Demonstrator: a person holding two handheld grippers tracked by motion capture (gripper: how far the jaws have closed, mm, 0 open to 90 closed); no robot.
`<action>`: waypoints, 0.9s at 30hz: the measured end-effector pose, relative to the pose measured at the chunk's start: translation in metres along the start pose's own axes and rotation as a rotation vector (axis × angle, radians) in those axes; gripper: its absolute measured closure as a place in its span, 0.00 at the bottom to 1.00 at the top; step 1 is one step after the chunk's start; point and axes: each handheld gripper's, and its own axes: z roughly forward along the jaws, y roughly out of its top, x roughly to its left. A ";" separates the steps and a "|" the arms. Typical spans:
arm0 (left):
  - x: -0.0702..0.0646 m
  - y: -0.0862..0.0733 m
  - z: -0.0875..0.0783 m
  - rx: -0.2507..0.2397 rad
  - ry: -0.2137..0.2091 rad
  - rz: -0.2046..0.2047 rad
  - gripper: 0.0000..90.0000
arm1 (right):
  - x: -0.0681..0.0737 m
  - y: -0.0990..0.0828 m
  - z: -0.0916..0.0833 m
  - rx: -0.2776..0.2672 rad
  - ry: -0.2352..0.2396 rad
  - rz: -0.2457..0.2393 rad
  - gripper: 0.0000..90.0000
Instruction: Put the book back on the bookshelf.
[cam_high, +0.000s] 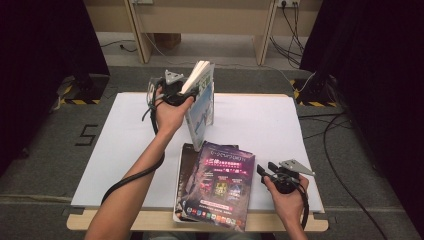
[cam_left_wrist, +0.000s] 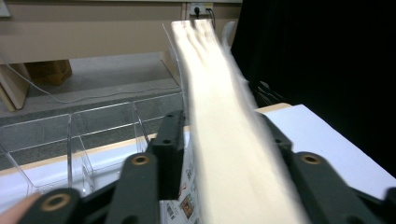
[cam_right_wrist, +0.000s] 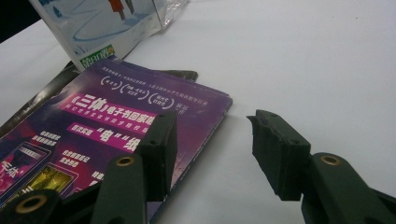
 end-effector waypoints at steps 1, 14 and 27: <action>-0.002 -0.001 0.000 -0.005 0.002 0.001 0.63 | 0.000 0.000 0.000 0.000 0.000 0.000 0.57; -0.026 -0.019 0.004 -0.007 0.037 -0.025 0.51 | 0.000 0.000 0.000 0.015 0.005 0.014 0.55; -0.027 -0.026 0.015 0.019 0.033 -0.051 0.81 | -0.003 -0.002 0.001 0.041 0.003 0.021 0.55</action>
